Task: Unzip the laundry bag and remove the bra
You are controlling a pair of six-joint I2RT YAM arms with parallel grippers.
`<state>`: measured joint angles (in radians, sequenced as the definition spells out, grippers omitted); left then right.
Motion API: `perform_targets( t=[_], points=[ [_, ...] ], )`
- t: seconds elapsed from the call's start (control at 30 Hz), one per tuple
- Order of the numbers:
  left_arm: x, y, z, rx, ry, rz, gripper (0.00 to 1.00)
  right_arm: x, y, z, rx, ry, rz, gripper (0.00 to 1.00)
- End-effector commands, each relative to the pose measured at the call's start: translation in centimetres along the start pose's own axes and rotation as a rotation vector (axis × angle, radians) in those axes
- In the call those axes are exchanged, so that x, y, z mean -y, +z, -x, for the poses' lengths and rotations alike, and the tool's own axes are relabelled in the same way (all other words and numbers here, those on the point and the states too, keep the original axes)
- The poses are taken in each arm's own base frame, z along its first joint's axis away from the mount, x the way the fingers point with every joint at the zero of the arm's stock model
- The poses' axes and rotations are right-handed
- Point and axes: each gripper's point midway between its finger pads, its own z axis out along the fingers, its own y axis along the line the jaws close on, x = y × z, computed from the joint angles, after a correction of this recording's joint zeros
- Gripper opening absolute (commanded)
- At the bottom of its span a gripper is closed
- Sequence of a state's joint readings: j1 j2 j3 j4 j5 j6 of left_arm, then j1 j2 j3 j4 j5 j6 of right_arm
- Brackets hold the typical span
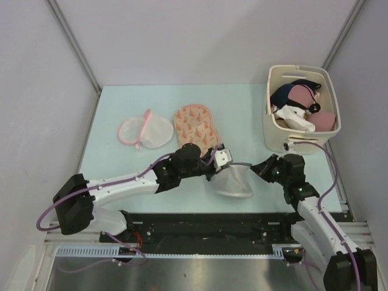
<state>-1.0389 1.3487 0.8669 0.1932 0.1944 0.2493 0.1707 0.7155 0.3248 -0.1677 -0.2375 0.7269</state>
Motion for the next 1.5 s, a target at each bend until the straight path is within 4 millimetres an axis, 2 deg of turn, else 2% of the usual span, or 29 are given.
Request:
perform_targets(
  t=[0.0, 0.1, 0.2, 0.3, 0.43, 0.53, 0.57, 0.6, 0.67, 0.77, 0.8, 0.9, 0.97, 1.0, 1.07, 1.17, 1.3, 1.37, 1.47],
  points=[
    [-1.5, -3.1, 8.8, 0.28, -0.01, 0.049, 0.0, 1.8, 2.0, 1.8, 0.096, 0.018, -0.044, 0.0],
    [-1.9, -3.2, 8.4, 0.263, -0.019, 0.068, 0.0, 1.5, 2.2, 2.0, 0.082, 0.005, -0.043, 0.0],
    [-2.0, -3.4, 8.2, 0.262, -0.018, 0.073, 0.0, 1.2, 1.3, 2.7, 0.109, -0.016, -0.054, 0.0],
    [-2.4, -3.4, 7.6, 0.246, -0.008, 0.091, 0.0, 0.3, -0.6, 3.8, 0.17, -0.034, -0.044, 0.0],
    [-2.9, -2.1, 4.9, 0.149, 0.006, 0.105, 0.0, -1.4, -3.5, 4.8, 0.231, -0.045, -0.002, 0.0],
    [-2.9, -1.1, 5.0, 0.125, -0.009, 0.086, 0.57, -2.1, -4.5, 4.4, 0.217, -0.044, 0.021, 0.0],
    [-2.7, -0.9, 4.7, 0.104, -0.021, 0.073, 0.85, -2.3, -4.6, 4.3, 0.207, -0.042, 0.026, 0.0],
    [-2.9, -0.8, 5.7, 0.114, -0.019, 0.07, 0.93, -2.2, -4.7, 3.7, 0.178, -0.03, 0.02, 0.0],
    [-2.8, -0.4, 5.5, 0.089, -0.026, 0.056, 0.99, -2.4, -4.8, 3.1, 0.157, -0.035, 0.027, 0.0],
    [-2.5, -0.1, 6.8, 0.114, -0.027, 0.022, 0.99, -2.6, -5.3, 2.8, 0.159, -0.05, 0.025, 0.0],
    [-2.0, 0.1, 7.9, 0.135, -0.027, 0.0, 0.98, -2.6, -5.5, 2.9, 0.168, -0.053, 0.025, 0.0],
    [-0.5, 1.4, 8.9, 0.127, -0.02, -0.028, 0.97, -2.7, -5.5, 2.7, 0.153, -0.057, 0.02, 0.0],
    [-0.2, 3.0, 8.2, 0.082, 0.014, -0.007, 0.97, -2.8, -5.5, 2.7, 0.153, -0.056, 0.024, 0.0],
    [0.8, 3.6, 7.5, 0.046, 0.016, -0.023, 0.97, -2.9, -5.5, 2.8, 0.154, -0.055, 0.025, 0.0],
    [1.3, 5.1, 6.4, -0.003, -0.001, -0.036, 0.96, -3.1, -5.5, 3.0, 0.161, -0.057, 0.029, 0.0],
    [2.2, 6.1, 5.7, -0.033, -0.06, -0.058, 0.97, -3.1, -5.5, 3.1, 0.163, -0.061, 0.024, 0.0],
    [3.1, 7.4, 3.2, -0.111, -0.084, -0.064, 0.97, -3.0, -5.5, 3.0, 0.157, -0.065, 0.021, 0.0],
    [3.4, 7.8, 2.7, -0.118, -0.092, -0.077, 0.97, -2.9, -5.5, 3.0, 0.158, -0.065, 0.014, 0.0],
    [3.6, 8.9, 1.3, -0.149, -0.104, -0.079, 0.93, -3.0, -5.5, 3.0, 0.16, -0.067, 0.018, 0.0]
  ],
)
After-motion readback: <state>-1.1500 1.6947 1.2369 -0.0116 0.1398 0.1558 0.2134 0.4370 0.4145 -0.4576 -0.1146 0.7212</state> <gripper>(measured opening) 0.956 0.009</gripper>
